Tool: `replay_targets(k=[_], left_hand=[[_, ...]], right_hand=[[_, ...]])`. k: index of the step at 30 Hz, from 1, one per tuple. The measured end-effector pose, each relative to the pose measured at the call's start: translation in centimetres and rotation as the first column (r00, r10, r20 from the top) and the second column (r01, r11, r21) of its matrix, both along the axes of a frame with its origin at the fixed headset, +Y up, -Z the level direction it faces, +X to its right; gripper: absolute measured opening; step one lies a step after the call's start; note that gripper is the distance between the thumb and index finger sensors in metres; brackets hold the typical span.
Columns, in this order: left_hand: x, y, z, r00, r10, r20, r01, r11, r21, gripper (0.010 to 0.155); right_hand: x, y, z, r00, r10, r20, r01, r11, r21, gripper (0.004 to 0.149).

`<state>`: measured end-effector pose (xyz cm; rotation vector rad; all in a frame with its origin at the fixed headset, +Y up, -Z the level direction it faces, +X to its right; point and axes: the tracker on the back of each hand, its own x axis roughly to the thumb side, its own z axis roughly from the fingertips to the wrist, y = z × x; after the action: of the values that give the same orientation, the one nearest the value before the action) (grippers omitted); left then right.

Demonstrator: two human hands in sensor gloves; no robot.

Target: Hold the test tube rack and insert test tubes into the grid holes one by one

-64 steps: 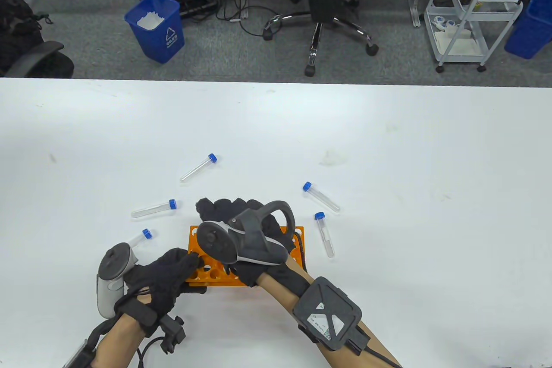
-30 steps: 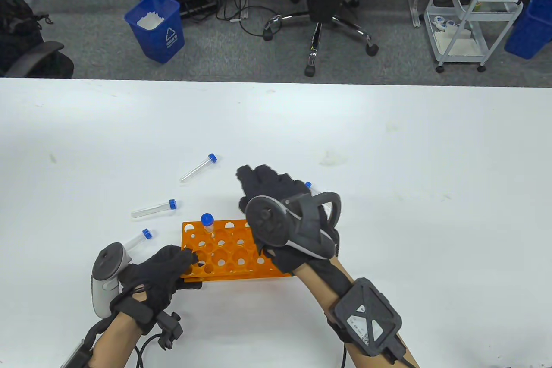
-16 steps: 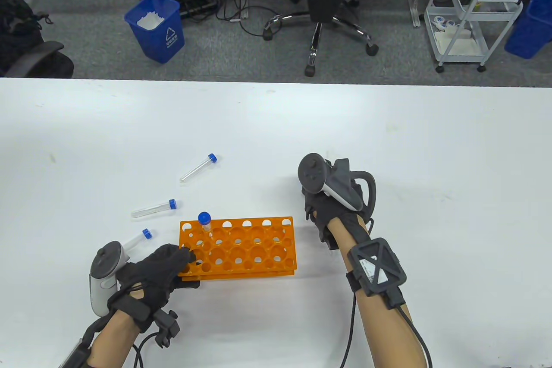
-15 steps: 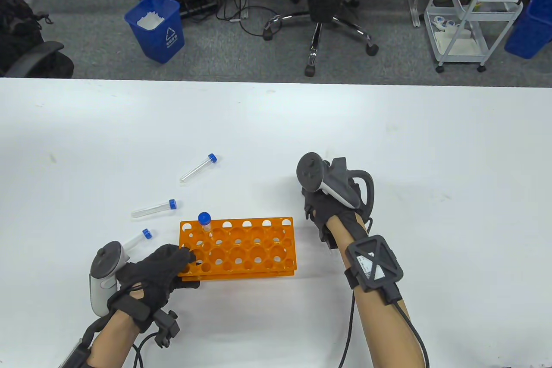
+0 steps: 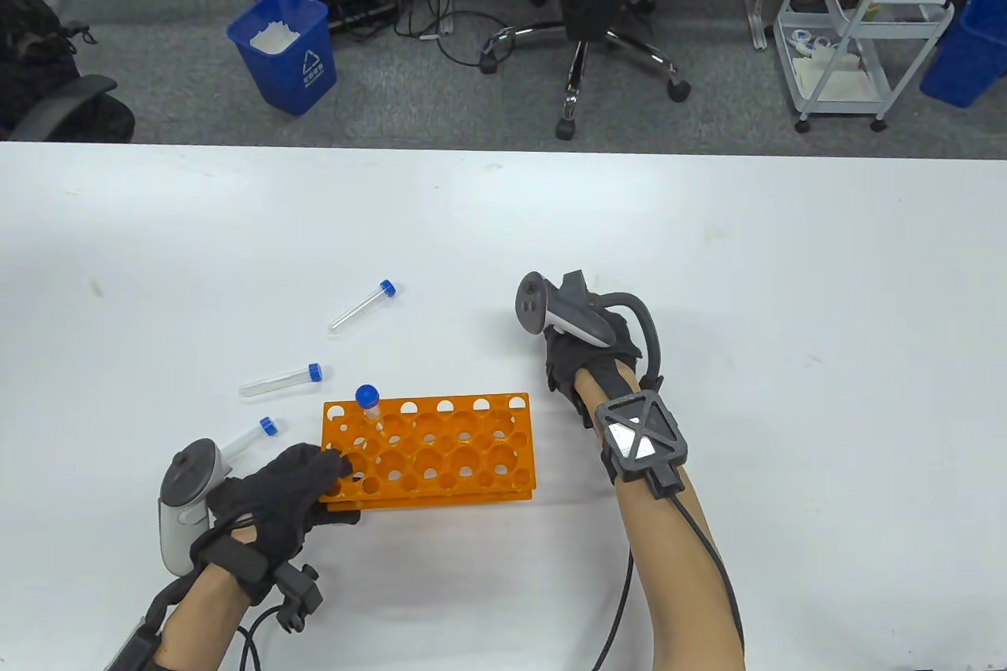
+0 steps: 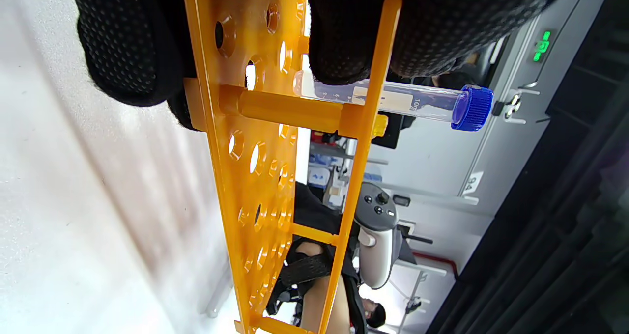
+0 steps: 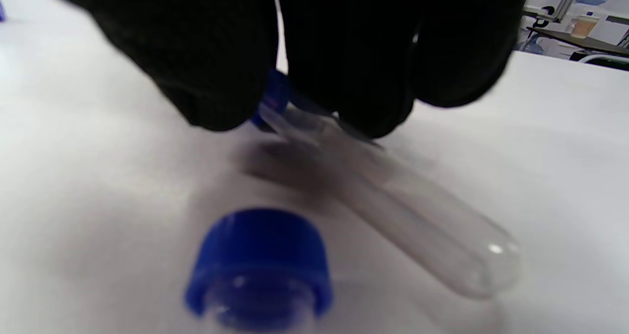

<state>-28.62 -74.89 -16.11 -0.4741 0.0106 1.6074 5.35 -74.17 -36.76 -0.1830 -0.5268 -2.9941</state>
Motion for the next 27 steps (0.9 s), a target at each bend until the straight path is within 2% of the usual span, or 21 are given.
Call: replay_targets(k=[10,15,22,27], left_hand=[[-0.1,0.0,0.0,1.000,-0.002,0.002,0.002,1.000,0.002,0.039],[-0.2,0.0,-0.1,1.000,0.001,0.002,-0.001,1.000,0.004,0.039],[-0.1,0.0,0.0,1.000,0.005,0.006,-0.005,1.000,0.004,0.039],[-0.1,-0.1,0.0,1.000,0.002,0.006,-0.002,1.000,0.002,0.039]], right_hand=[[-0.1,-0.5,-0.6,1.000,0.014,-0.011,-0.014,1.000,-0.005,0.054],[0.0,0.1,-0.5,0.999,0.047,-0.012,-0.047,0.999,-0.010,0.056],[1.3,3.5,0.1,1.000,-0.005,0.024,0.003,0.997,0.073,0.057],[2.4,7.3,1.4,0.993,-0.114,0.026,0.107,0.974,0.199,0.053]])
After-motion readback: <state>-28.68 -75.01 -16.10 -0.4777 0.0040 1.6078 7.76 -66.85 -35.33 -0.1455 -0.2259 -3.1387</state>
